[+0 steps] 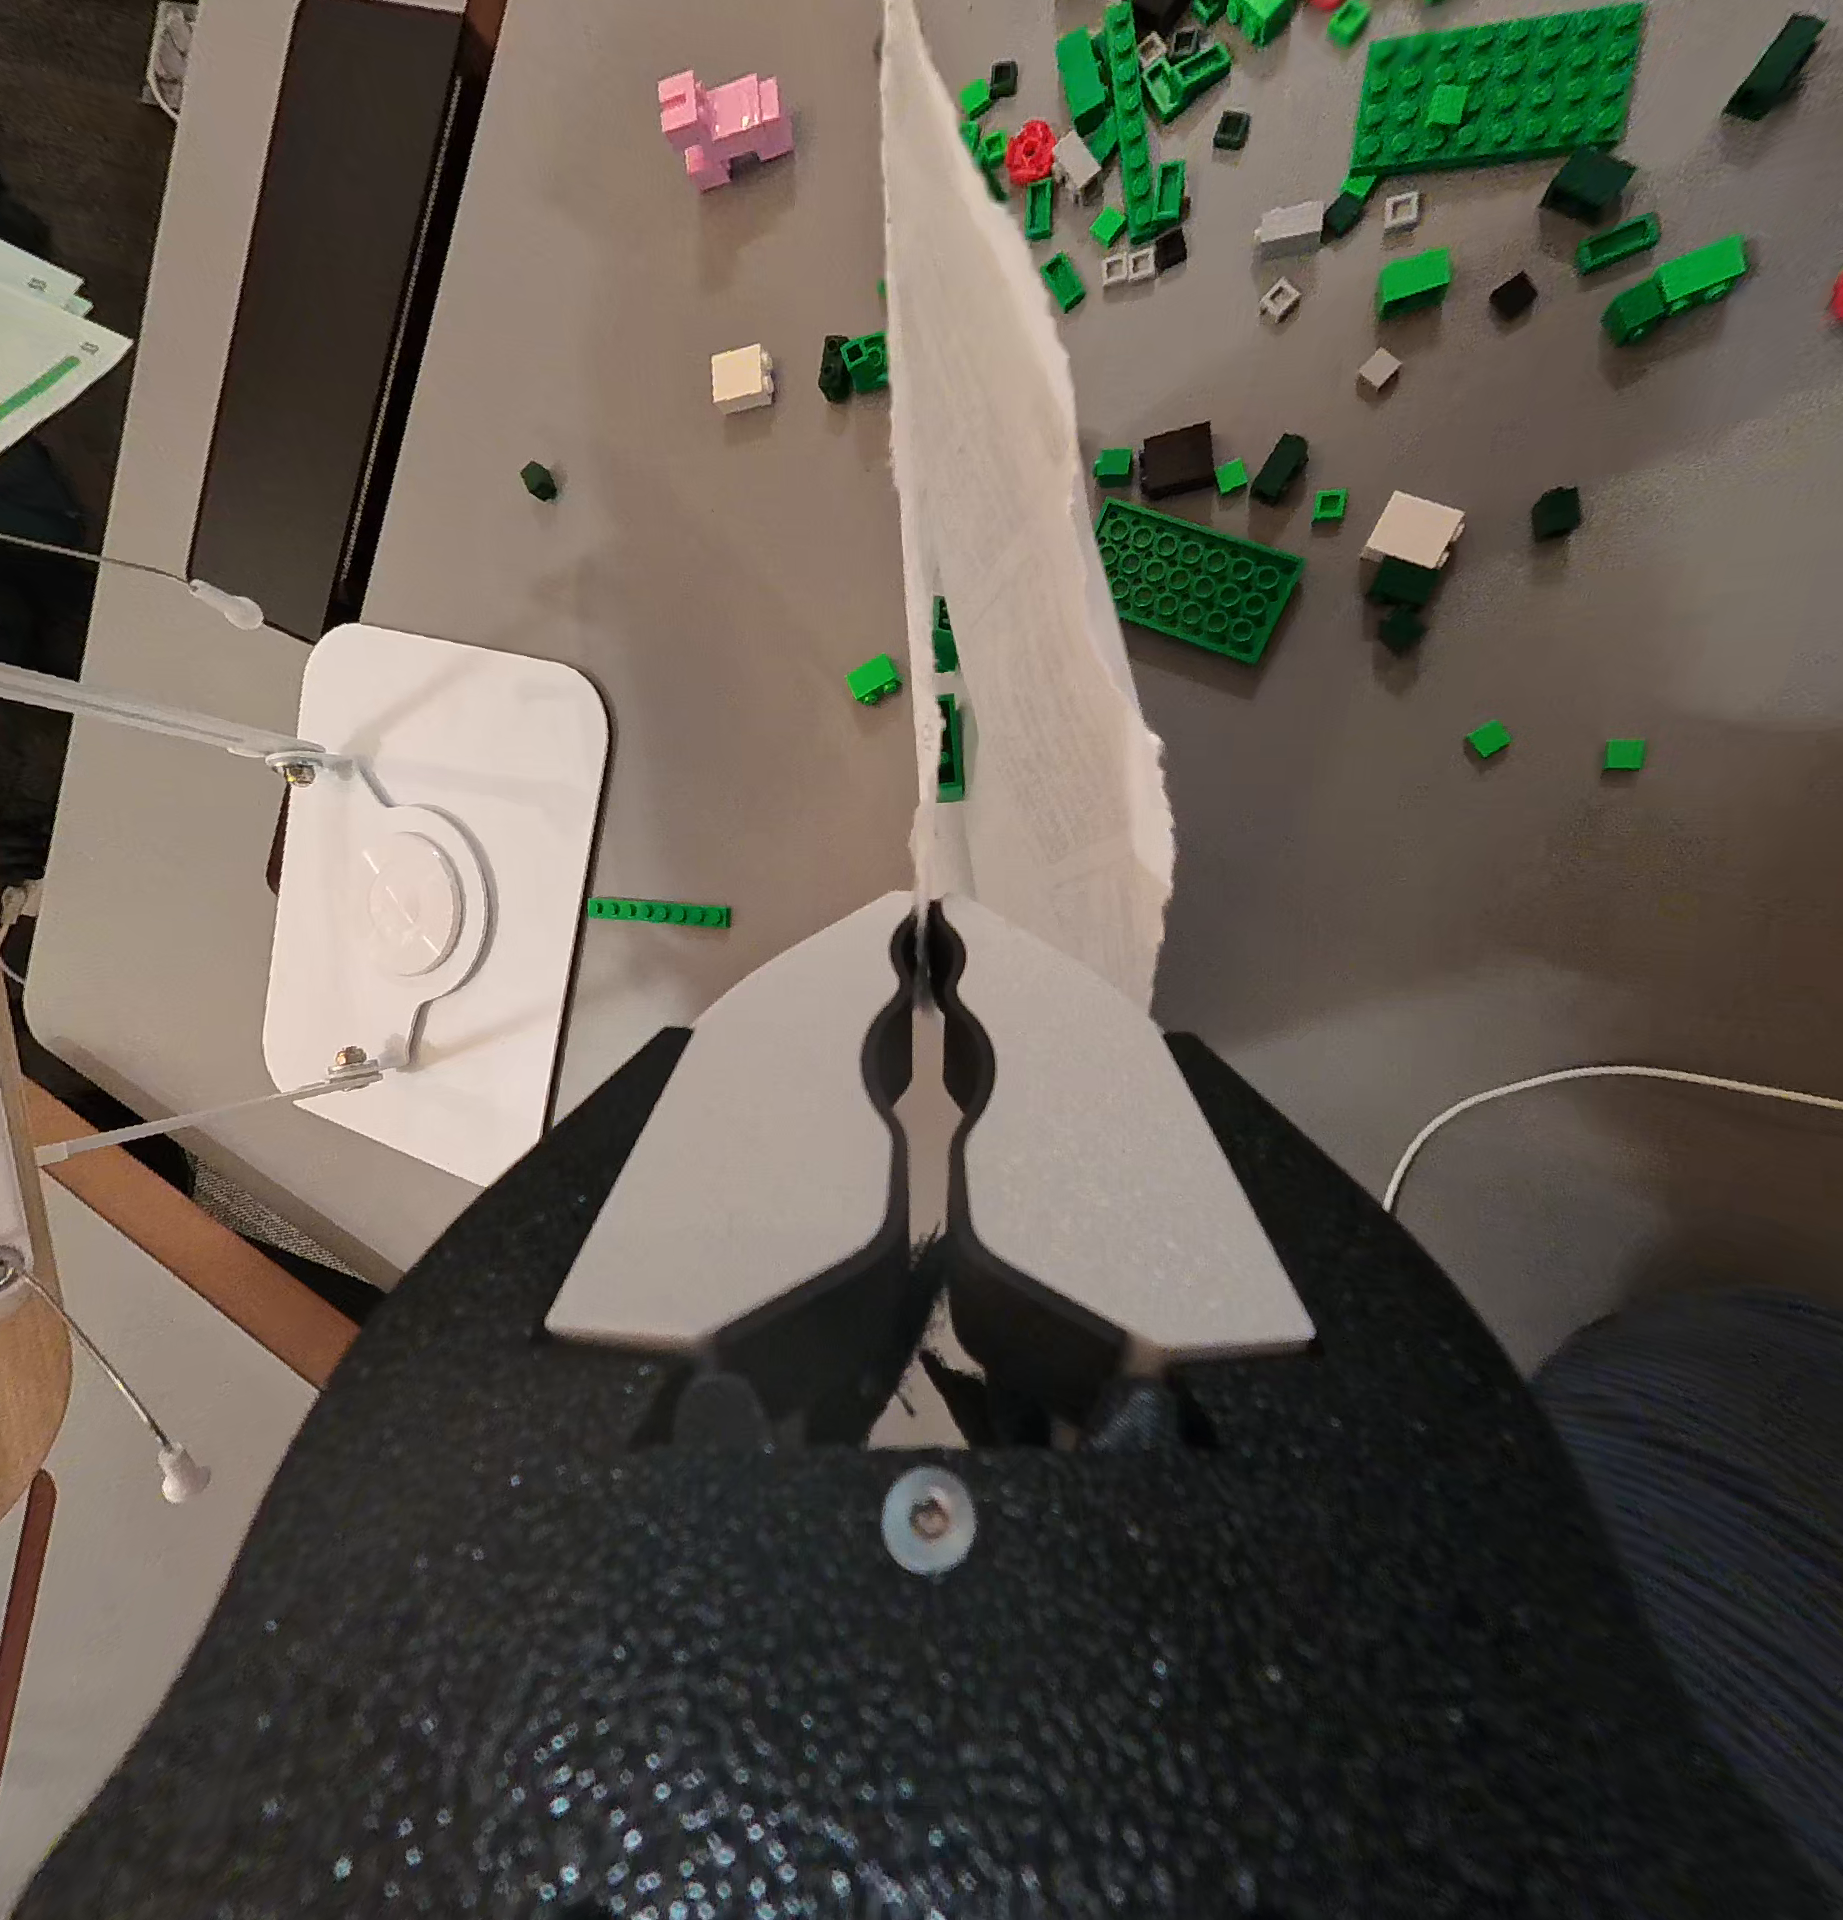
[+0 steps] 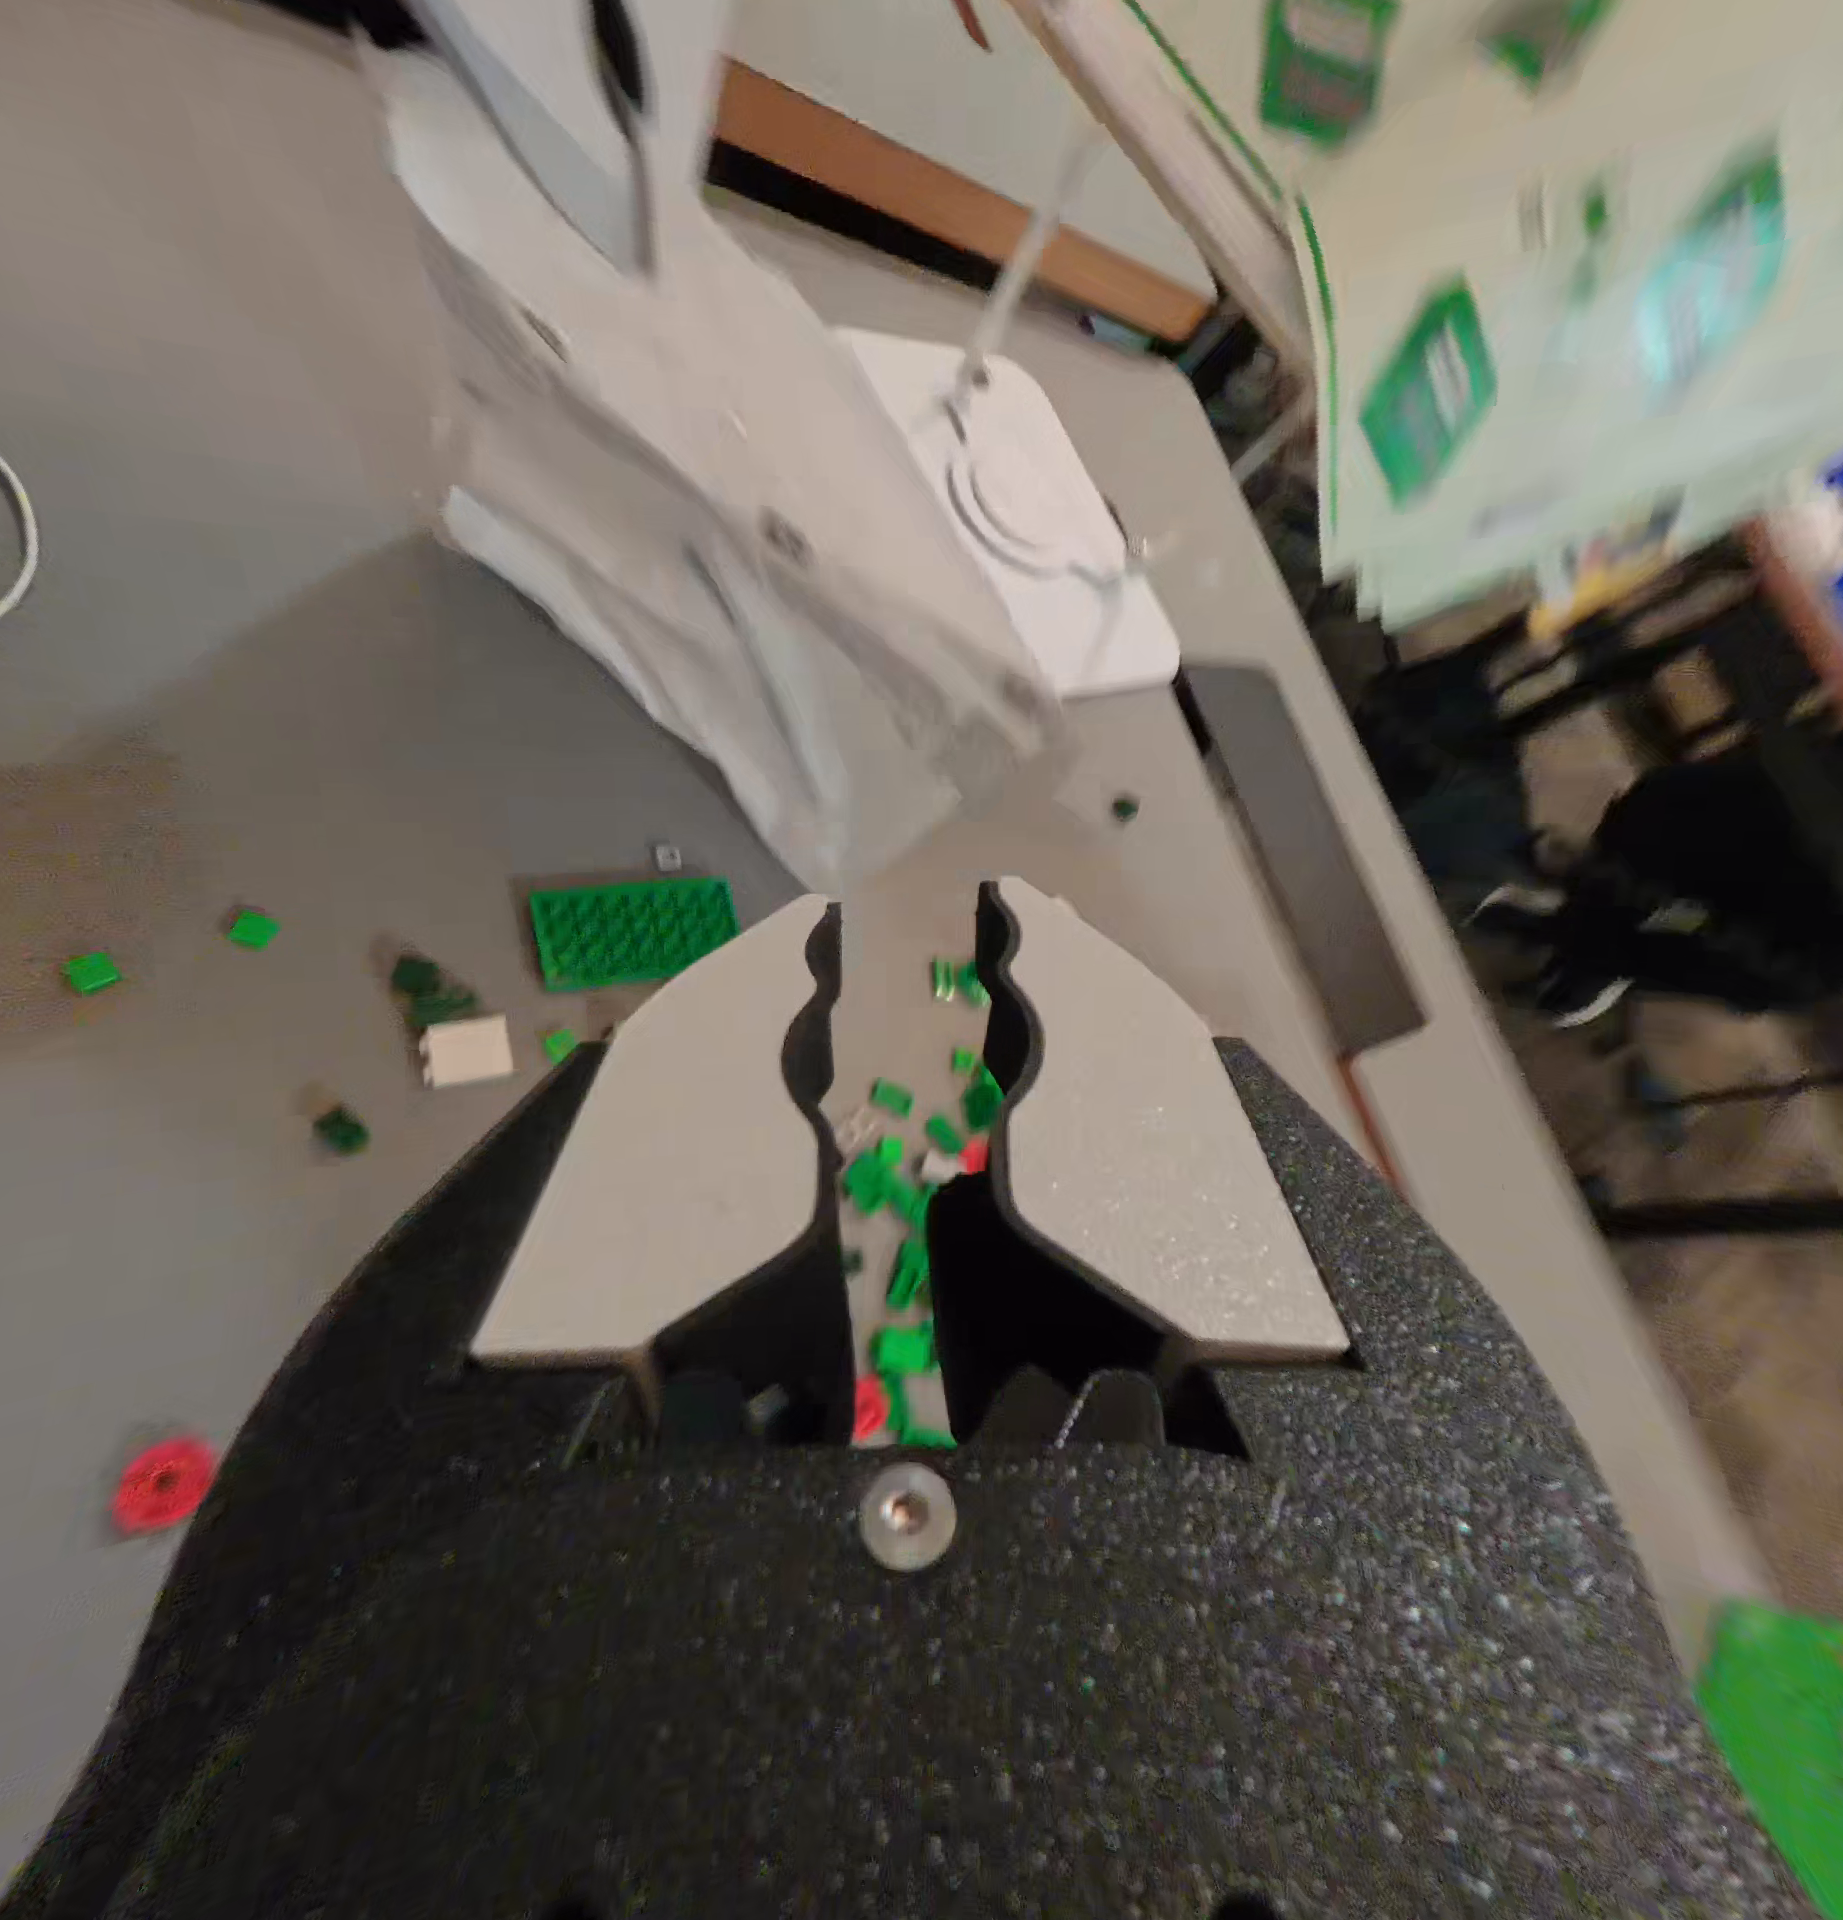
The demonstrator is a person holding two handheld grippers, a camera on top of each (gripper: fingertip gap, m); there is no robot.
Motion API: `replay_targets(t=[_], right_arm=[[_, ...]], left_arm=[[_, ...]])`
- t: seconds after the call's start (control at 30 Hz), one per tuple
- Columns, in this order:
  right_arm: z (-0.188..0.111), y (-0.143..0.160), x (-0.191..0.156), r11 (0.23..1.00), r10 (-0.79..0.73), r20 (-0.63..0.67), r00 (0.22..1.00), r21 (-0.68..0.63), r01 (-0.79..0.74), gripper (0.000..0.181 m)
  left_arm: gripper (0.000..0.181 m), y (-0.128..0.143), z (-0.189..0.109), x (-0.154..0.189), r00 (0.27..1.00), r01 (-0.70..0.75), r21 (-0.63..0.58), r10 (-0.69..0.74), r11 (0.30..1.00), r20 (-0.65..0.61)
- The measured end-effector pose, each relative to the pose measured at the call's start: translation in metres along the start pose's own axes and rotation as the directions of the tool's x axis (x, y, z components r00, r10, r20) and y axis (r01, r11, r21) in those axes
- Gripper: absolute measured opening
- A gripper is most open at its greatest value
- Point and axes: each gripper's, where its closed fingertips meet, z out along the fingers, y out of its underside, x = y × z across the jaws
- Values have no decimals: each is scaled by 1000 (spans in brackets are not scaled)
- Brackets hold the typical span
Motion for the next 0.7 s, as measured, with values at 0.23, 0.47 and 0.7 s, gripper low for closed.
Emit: replay_targets(t=[0.23,0.47,0.7], right_arm=[[-26,116,30,860,510,-88,855,59,-507,55],[-19,155,21,839,539,-82,839,-42,-543,58],[-24,166,23,835,541,-88,837,-68,-546,59]], left_arm=[[0,4,2,-4,1000,13,-31,-12,999,19],[0,7,3,-7,999,28,-64,-25,998,43],[0,9,3,-9,998,36,-76,-32,996,54]])
